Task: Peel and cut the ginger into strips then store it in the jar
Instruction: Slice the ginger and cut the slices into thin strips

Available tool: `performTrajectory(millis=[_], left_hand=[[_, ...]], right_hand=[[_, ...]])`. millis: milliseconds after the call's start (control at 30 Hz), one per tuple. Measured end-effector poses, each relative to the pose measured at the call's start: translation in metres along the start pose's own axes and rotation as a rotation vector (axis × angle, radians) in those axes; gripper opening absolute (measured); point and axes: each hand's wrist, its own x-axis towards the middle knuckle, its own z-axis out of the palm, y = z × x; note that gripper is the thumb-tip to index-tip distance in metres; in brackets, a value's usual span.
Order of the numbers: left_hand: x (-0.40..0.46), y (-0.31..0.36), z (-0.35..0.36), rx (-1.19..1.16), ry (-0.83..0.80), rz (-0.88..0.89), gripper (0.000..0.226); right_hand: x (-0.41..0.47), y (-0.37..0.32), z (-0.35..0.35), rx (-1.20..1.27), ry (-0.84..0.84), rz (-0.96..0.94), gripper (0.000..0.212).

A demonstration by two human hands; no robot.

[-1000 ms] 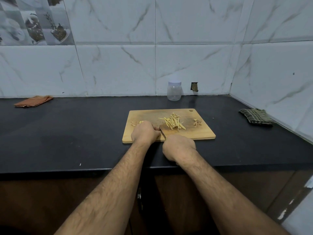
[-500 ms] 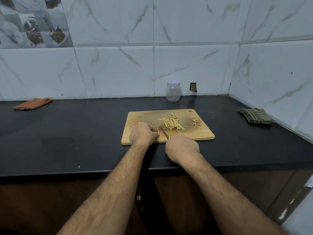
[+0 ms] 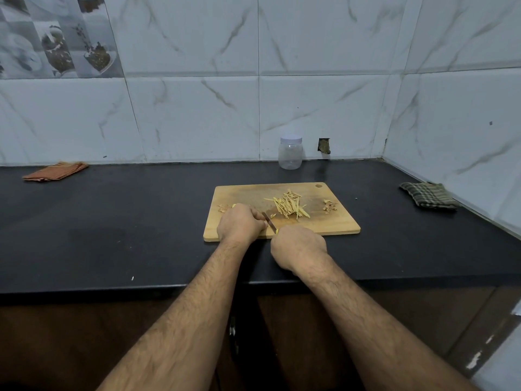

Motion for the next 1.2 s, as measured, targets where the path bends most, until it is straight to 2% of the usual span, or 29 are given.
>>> performTrajectory(millis=[300,433,567,733,867,1000,1100,1200], left_hand=[[0.005,-0.001,0.000,0.002,-0.035,-0.007,0.005],[0.007,-0.001,0.000,0.005,-0.045,-0.001,0.002],[0.008,0.001,-0.001,0.011,-0.061,-0.007,0.001],[0.010,0.003,-0.003,0.004,-0.061,-0.035,0.006],[0.017,0.005,-0.007,-0.052,-0.096,-0.069,0.012],[0.021,0.006,-0.011,-0.072,-0.154,-0.099,0.015],[0.024,0.004,-0.010,-0.072,-0.167,-0.095,0.013],[0.024,0.004,-0.008,-0.055,-0.160,-0.078,0.008]], right_hand=[[0.002,-0.007,-0.004,-0.066,-0.051,-0.003,0.019],[0.007,-0.010,-0.005,-0.064,-0.061,-0.002,0.008],[0.009,-0.009,-0.004,-0.046,-0.067,0.016,0.018],[0.008,-0.008,-0.005,-0.049,-0.069,0.012,0.016],[0.007,-0.008,-0.007,-0.050,-0.089,-0.008,0.006],[0.008,-0.008,-0.008,-0.051,-0.092,0.001,0.010],[0.007,-0.008,-0.009,-0.048,-0.099,0.013,0.022],[0.005,-0.008,-0.011,-0.041,-0.103,0.011,0.020]])
